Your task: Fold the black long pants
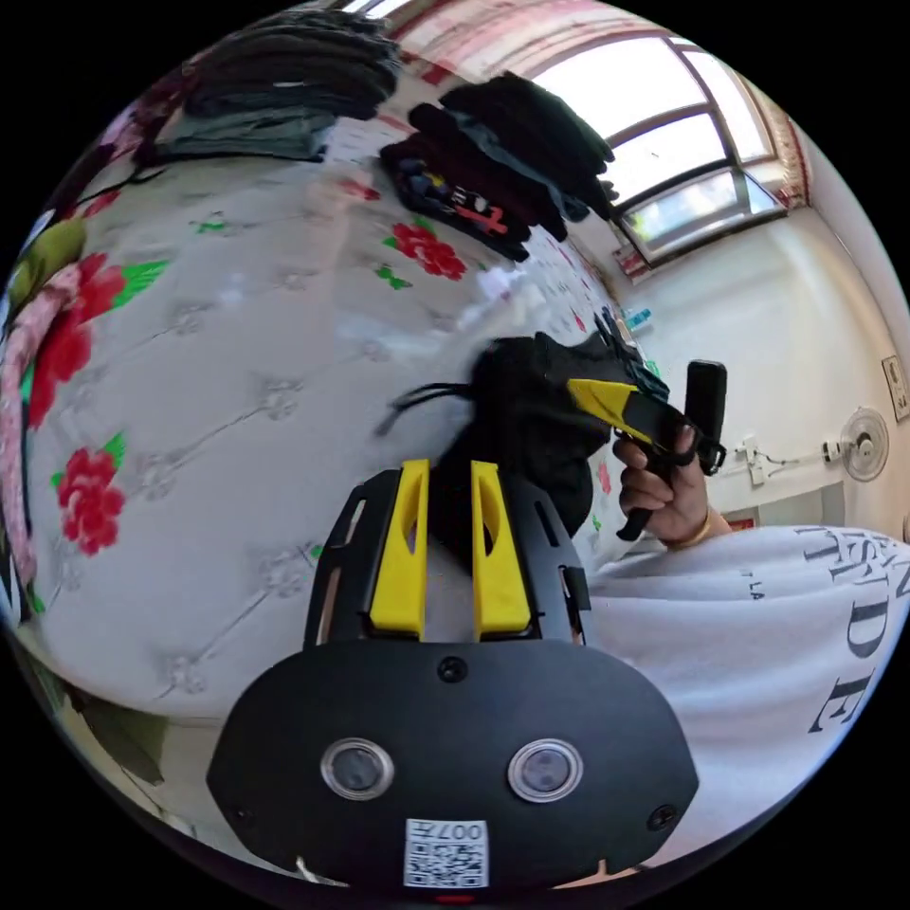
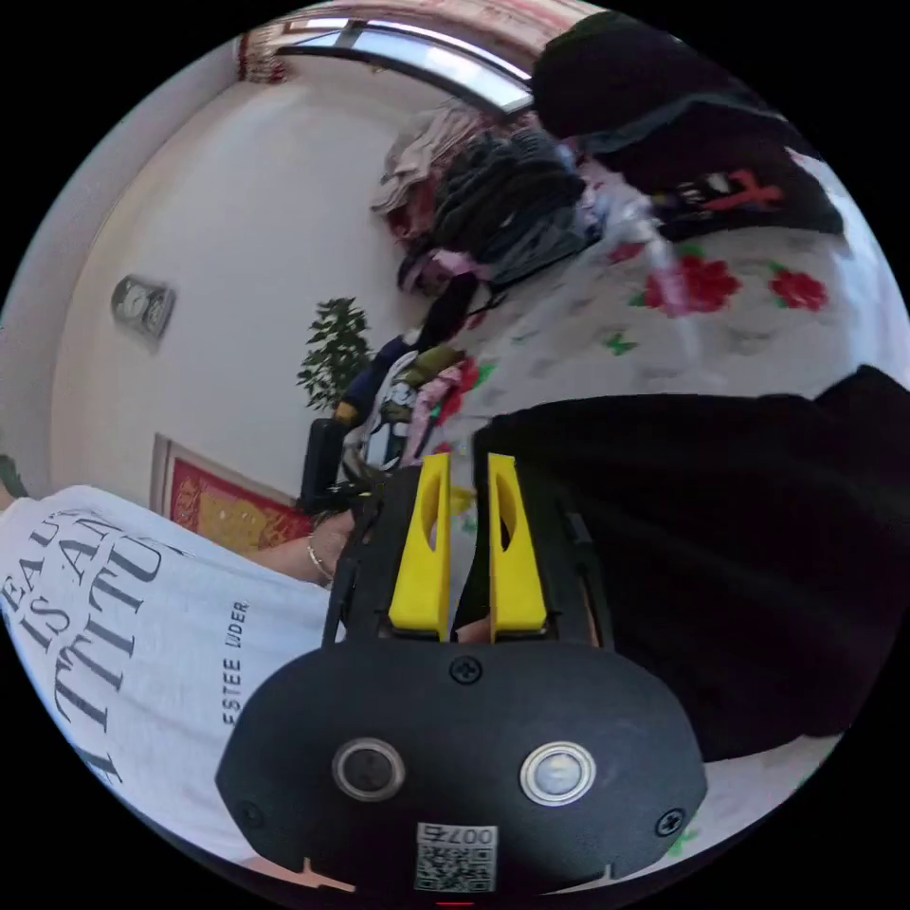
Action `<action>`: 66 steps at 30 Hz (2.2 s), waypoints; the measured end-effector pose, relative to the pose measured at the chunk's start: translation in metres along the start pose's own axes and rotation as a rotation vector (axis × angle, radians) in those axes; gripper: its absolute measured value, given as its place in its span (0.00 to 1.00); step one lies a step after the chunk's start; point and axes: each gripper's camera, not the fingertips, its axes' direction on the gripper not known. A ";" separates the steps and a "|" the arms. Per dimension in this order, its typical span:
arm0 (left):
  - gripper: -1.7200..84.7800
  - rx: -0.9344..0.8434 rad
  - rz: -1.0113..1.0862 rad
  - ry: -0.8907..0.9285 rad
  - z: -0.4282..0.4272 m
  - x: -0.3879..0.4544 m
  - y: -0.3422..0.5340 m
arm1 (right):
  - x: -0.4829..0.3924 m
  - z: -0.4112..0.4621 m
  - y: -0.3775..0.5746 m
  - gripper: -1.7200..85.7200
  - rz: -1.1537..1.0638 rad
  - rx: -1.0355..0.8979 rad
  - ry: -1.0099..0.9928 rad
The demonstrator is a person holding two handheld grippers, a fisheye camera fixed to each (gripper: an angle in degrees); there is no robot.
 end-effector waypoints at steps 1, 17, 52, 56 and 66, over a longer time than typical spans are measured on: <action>0.09 0.054 -0.063 -0.046 -0.021 -0.013 0.012 | -0.022 0.017 -0.011 0.08 -0.064 -0.026 0.009; 0.17 -0.088 0.215 -0.304 -0.069 0.021 0.087 | 0.048 -0.171 0.134 0.12 0.450 0.156 0.700; 0.07 0.529 0.273 -0.080 -0.337 0.000 -0.064 | 0.052 -0.531 0.130 0.02 0.385 0.923 0.388; 0.07 0.664 0.501 -0.132 -0.390 0.057 -0.030 | -0.031 -0.561 0.141 0.02 0.209 0.959 0.462; 0.02 0.238 0.034 -0.277 -0.285 -0.042 0.134 | -0.036 -0.439 0.263 0.05 0.430 0.415 0.795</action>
